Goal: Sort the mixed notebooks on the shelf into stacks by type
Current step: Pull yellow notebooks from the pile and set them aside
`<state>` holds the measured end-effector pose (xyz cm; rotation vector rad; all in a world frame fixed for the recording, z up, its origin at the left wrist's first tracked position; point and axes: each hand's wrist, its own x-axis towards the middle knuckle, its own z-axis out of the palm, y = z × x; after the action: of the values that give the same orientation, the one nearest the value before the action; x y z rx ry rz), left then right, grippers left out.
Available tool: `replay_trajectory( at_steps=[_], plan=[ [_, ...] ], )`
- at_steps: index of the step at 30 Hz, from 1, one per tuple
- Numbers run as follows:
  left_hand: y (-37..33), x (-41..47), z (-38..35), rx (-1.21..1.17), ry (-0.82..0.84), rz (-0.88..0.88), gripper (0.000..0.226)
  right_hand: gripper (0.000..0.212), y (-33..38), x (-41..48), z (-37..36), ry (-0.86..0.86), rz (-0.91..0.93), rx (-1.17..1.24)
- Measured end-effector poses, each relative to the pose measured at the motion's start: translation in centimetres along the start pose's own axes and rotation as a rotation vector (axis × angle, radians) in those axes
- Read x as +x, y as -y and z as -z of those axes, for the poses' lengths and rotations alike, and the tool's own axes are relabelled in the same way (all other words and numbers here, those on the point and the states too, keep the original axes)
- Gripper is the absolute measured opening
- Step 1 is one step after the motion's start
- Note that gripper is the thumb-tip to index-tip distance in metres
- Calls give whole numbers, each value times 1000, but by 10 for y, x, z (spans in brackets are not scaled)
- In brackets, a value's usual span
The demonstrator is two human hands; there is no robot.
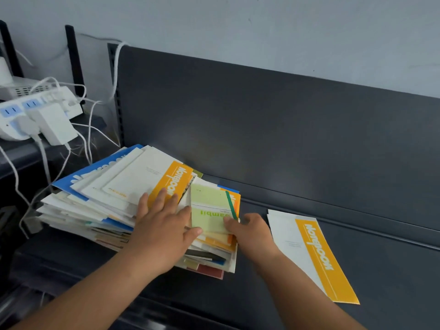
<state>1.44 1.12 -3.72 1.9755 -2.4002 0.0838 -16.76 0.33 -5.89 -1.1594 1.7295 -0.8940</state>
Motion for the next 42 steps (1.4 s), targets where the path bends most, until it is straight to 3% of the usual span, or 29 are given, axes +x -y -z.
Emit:
replay_trajectory(
  at_steps=[6, 13, 16, 20, 25, 29, 33, 36, 38, 42],
  plan=[
    [-10, 0, 3, -10, 25, -87, 65, 21, -8, 3, 10, 30, -160, 255],
    [-23, 0, 5, -89, 45, -172, 67, 8, -13, 1, 20, 33, -205, 364],
    [-30, -2, 5, -128, 53, -232, 64, 9, -19, 1, 22, -27, -177, 356],
    [-38, -1, 7, -223, 4, -278, 60, 29, -24, 1, 39, -117, -126, 430],
    [-64, -1, 20, -347, -93, -297, 58, 23, -27, -10, 82, -115, -42, 465],
    [-97, 12, 36, -311, -193, -374, 58, 18, -33, -17, 128, -106, 46, 363],
    [-145, 31, 57, -197, -182, -457, 60, 20, -38, -26, 184, -12, 161, 250],
    [-190, 38, 74, -185, 17, -431, 55, 21, -41, -32, 231, 95, 230, 215],
    [-215, 39, 84, -279, 225, -385, 29, 24, -43, -35, 258, 116, 242, 208],
    [-258, 42, 75, -769, 474, -304, 9, 33, -58, -35, 306, -111, 244, 223]
  ],
)
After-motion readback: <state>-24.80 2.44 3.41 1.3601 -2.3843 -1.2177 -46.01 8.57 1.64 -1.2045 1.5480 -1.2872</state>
